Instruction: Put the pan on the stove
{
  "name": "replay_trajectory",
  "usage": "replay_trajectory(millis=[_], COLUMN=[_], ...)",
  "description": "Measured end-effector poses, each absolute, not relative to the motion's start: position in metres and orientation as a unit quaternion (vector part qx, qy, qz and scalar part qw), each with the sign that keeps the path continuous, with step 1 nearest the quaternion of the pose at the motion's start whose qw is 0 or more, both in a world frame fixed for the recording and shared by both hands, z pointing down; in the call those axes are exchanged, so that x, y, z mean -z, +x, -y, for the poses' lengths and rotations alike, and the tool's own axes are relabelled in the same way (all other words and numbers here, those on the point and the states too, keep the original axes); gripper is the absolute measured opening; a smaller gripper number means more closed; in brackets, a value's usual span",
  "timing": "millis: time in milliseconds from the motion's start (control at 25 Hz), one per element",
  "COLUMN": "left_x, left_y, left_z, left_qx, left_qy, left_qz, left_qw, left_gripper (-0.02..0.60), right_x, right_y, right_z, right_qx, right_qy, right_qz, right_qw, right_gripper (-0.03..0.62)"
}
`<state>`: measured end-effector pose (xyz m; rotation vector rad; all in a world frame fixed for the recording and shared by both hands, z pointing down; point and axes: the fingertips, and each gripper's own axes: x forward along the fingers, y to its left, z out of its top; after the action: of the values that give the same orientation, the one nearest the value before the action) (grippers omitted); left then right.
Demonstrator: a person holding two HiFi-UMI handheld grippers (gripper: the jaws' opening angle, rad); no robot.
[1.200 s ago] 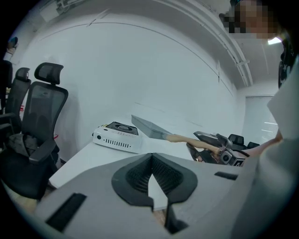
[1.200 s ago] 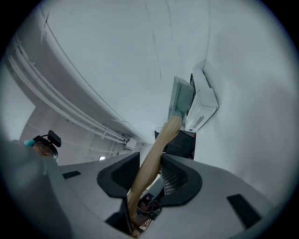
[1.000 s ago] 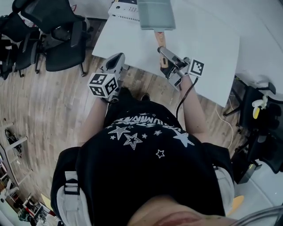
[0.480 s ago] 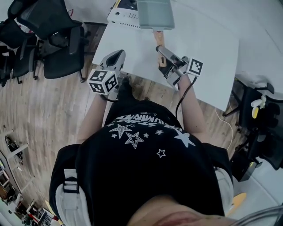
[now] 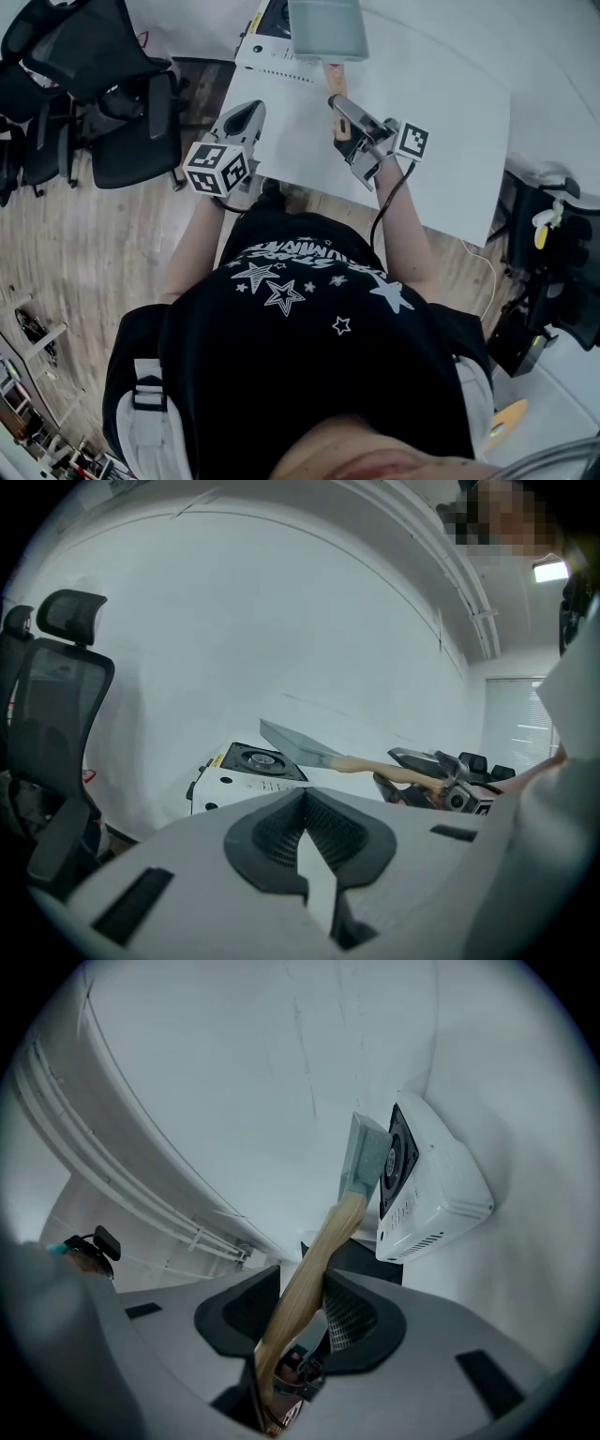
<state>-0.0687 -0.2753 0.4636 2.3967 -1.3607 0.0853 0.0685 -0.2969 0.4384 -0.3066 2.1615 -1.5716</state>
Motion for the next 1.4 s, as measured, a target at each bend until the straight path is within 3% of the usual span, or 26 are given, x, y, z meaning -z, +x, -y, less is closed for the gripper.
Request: replay_trajectory(millis=[800,1400], left_x=[-0.483,-0.483], left_y=[-0.123,-0.121], left_z=[0.36,0.373], left_qx=[-0.041,-0.045], left_qy=[0.871,0.887], left_qz=[0.445,0.411], left_qw=[0.206,0.205], left_gripper=[0.006,0.006], right_x=[-0.473,-0.478], right_y=[-0.001,-0.013], right_z=[0.389,0.393], right_qx=[0.584,0.575], right_qy=[-0.2,-0.245], right_qz=[-0.748,-0.73], right_qw=[0.245,0.274], right_gripper=[0.143,0.141])
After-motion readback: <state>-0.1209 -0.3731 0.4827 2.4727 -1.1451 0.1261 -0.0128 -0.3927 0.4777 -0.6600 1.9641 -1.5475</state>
